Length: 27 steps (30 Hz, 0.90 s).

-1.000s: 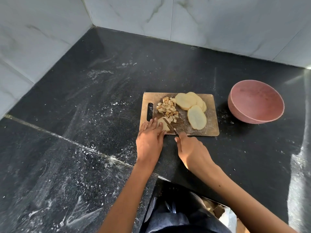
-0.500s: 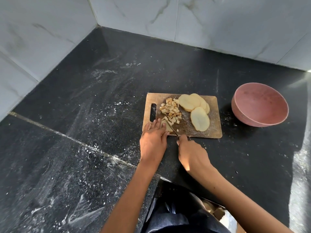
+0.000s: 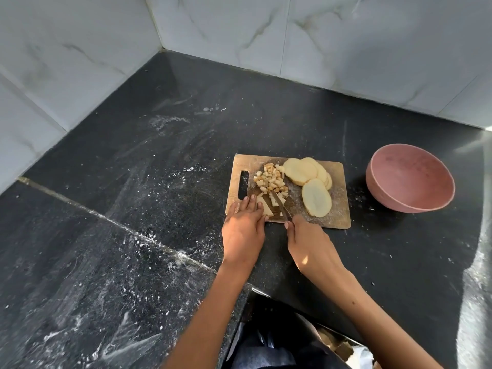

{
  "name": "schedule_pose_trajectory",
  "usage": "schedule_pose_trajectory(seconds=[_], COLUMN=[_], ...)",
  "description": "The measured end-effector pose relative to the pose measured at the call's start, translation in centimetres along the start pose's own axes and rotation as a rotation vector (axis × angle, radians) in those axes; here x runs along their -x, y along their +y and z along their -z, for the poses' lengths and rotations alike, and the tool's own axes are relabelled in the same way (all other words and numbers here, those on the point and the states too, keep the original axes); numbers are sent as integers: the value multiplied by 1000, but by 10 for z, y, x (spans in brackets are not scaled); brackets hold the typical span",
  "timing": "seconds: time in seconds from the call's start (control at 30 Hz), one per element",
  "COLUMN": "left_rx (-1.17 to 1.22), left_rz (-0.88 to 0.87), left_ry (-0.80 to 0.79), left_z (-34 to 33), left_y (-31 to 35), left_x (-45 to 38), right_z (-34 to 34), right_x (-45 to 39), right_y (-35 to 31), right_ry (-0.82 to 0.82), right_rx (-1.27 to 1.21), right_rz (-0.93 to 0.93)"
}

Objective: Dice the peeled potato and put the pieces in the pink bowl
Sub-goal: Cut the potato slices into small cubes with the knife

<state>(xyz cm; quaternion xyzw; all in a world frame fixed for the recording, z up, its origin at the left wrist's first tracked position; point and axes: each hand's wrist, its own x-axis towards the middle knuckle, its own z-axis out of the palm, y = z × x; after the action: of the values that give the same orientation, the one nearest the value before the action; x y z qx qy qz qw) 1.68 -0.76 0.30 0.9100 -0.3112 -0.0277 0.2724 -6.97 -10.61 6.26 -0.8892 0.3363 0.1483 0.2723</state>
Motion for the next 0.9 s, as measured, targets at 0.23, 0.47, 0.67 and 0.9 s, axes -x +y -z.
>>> schedule_pose_trajectory(seconds=[0.23, 0.47, 0.67, 0.9], left_rx=[11, -13, 12, 75], left_rz=[-9, -8, -11, -7], left_ry=[0, 10, 42, 34], left_z=[0, -5, -4, 3], left_y=[-3, -3, -1, -7], left_x=[-2, -2, 0, 0], right_z=[-2, -5, -5, 0], right_x=[-13, -18, 0, -1], right_y=[-10, -18, -2, -11], right_ry=[13, -27, -143, -3], right_rx=[80, 238, 240, 63], right_rz=[98, 94, -23, 50])
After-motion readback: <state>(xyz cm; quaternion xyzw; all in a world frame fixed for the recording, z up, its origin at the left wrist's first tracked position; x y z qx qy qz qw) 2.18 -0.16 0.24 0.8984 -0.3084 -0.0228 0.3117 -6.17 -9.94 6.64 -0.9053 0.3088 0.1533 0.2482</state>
